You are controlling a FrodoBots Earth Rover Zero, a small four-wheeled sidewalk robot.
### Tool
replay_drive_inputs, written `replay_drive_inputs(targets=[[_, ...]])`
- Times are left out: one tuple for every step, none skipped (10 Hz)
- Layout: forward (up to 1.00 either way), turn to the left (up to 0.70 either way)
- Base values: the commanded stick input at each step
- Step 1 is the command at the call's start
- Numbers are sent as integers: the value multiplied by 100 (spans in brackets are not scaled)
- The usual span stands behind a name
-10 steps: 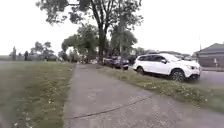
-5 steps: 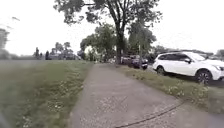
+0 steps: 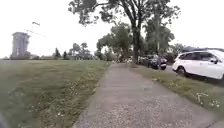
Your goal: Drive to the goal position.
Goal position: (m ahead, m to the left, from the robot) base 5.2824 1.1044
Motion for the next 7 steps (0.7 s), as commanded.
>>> replay_drive_inputs(targets=[[70, 0], [70, -5], [70, -16], [70, -26], [70, -34], [70, -22], [70, -6]])
